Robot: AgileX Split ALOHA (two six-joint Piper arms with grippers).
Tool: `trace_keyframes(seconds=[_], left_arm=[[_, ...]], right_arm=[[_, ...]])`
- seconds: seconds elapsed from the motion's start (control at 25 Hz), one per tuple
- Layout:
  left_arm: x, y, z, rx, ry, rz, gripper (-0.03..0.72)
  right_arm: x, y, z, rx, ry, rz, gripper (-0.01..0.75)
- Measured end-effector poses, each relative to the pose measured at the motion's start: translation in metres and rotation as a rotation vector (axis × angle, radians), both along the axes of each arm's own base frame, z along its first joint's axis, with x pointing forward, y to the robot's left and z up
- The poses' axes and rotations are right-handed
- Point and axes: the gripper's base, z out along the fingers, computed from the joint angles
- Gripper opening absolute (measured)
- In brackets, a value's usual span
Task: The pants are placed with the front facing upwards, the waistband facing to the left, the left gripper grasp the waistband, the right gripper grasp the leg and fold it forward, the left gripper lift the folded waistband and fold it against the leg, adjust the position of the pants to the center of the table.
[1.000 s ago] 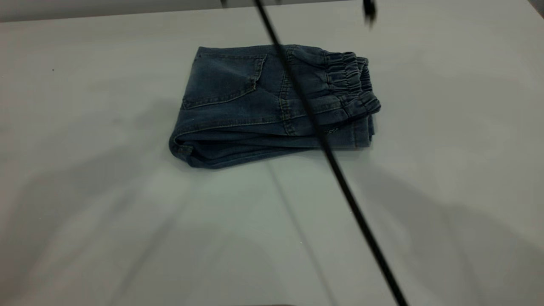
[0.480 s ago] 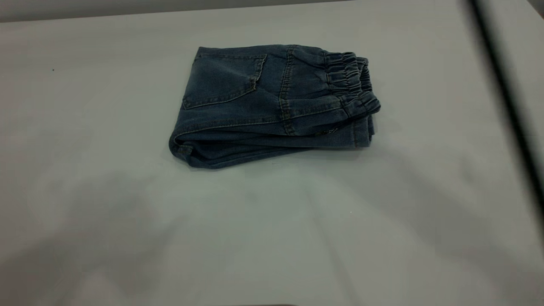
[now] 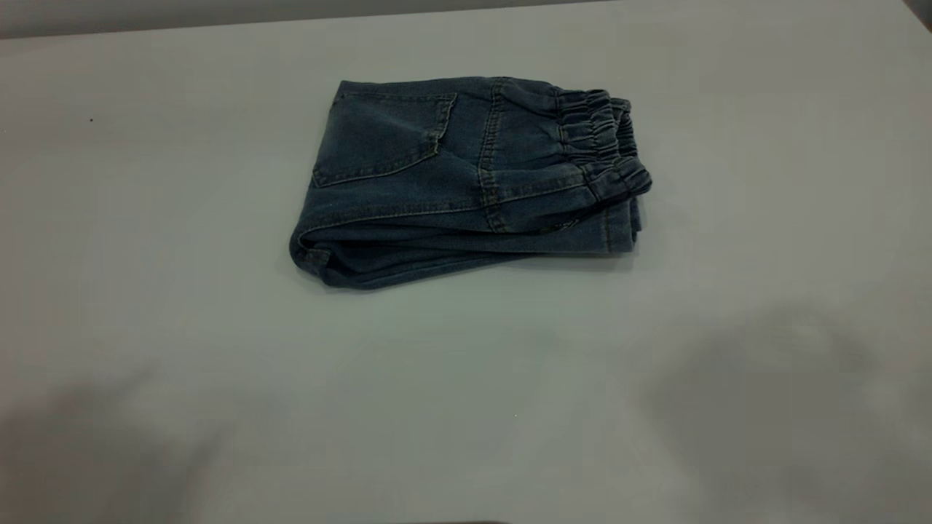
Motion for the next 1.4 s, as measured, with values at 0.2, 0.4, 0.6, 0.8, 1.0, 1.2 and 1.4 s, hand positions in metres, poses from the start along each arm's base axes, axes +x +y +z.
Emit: trace_keyframes(seconds=[0.2, 0.4, 0.6, 0.8, 1.0, 1.2, 1.4], left_arm=[[-0.011, 0.004, -0.047, 0.027, 0.129, 0.021, 0.55], [-0.027, 0.008, -0.1, 0.06, 0.261, 0.025, 0.55], [-0.046, 0.013, -0.153, 0.093, 0.384, 0.03, 0.549], [-0.065, 0.024, -0.193, 0.18, 0.429, 0.057, 0.549], [-0.077, 0.033, -0.212, 0.207, 0.423, 0.142, 0.549], [-0.084, 0.036, -0.213, 0.176, 0.361, 0.172, 0.549], [-0.088, 0.037, -0.211, 0.158, 0.333, 0.183, 0.549]], right_arm=[[-0.044, -0.034, -0.056, -0.098, 0.086, -0.008, 0.491], [-0.077, -0.057, -0.107, -0.135, 0.131, -0.011, 0.491], [-0.102, -0.076, -0.159, -0.173, 0.182, -0.016, 0.491], [-0.122, -0.089, -0.177, -0.154, 0.155, -0.017, 0.491], [-0.129, -0.095, -0.171, -0.052, 0.016, -0.028, 0.491], [-0.133, -0.097, -0.175, -0.044, 0.016, -0.028, 0.491], [-0.134, -0.097, -0.179, -0.05, 0.041, -0.026, 0.491]])
